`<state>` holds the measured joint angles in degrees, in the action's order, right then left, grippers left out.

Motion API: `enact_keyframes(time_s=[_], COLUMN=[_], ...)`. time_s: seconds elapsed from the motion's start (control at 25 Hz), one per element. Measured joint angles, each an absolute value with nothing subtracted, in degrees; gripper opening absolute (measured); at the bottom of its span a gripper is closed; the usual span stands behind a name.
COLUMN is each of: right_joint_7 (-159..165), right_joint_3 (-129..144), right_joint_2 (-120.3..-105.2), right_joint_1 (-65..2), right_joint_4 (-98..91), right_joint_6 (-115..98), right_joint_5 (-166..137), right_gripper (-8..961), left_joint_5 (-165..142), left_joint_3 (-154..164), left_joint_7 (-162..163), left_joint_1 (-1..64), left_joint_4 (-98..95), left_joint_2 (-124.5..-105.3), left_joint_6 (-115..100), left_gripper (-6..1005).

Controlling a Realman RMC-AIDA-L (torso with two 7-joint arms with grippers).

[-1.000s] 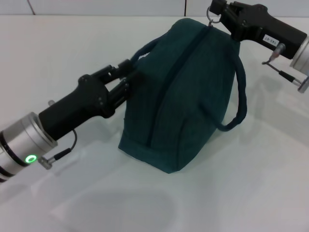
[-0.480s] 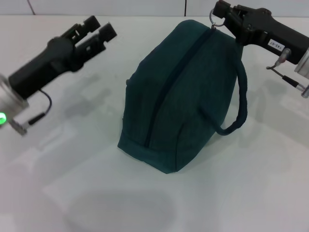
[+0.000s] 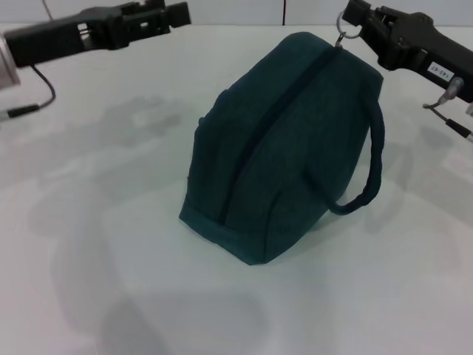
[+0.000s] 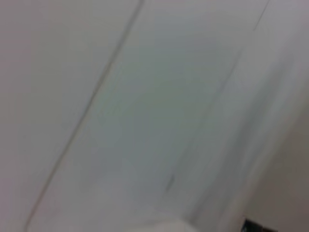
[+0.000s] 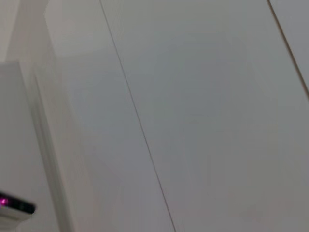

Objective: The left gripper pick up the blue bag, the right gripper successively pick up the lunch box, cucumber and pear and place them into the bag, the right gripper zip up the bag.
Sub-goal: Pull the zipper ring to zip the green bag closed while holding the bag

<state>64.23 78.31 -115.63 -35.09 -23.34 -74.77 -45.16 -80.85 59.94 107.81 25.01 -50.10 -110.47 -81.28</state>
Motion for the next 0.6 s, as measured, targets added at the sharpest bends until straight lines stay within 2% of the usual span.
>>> enact_keyframes(time_s=[0.12, 0.28, 0.32, 0.36, 0.4, 0.52, 0.6], right_joint_7=[64.2, 64.2, 64.2, 64.2, 64.2, 64.2, 64.2], right_joint_3=[77.7, 77.5, 77.5, 77.5, 77.5, 77.6, 77.7], right_joint_2=[-115.58, -115.57, -115.57, -115.58, -115.59, -115.63, -115.67], right_joint_1=[-34.4, -33.7, -33.5, -33.3, -33.2, -33.0, -32.9], right_joint_4=[-23.2, -23.2, -23.2, -23.2, -23.1, -23.1, -23.1], right_joint_6=[-76.4, -78.3, -78.6, -78.7, -78.8, -79.0, -79.0], right_joint_5=[-45.2, -45.2, -45.2, -45.2, -45.2, -45.2, -45.2], right_gripper=[91, 92, 92, 92, 92, 92, 93], left_joint_5=[-87.4, -95.9, -95.9, -98.0, -103.1, -107.1, -107.8], left_joint_3=[60.2, 60.6, 60.6, 60.6, 60.5, 61.1, 62.3], left_joint_7=[114.6, 120.7, 120.7, 121.7, 123.8, 126.6, 127.6], left_joint_1=[25.5, 25.5, 25.5, 25.5, 26.1, 27.9, 29.0], left_joint_4=[-59.4, -71.0, -71.0, -73.0, -76.5, -77.5, -77.3], left_joint_2=[-110.82, -114.3, -114.3, -115.19, -117.31, -118.81, -119.08], left_joint_6=[-83.9, -86.4, -86.4, -86.7, -87.0, -87.1, -87.1], left_gripper=[780, 779, 779, 779, 779, 778, 778])
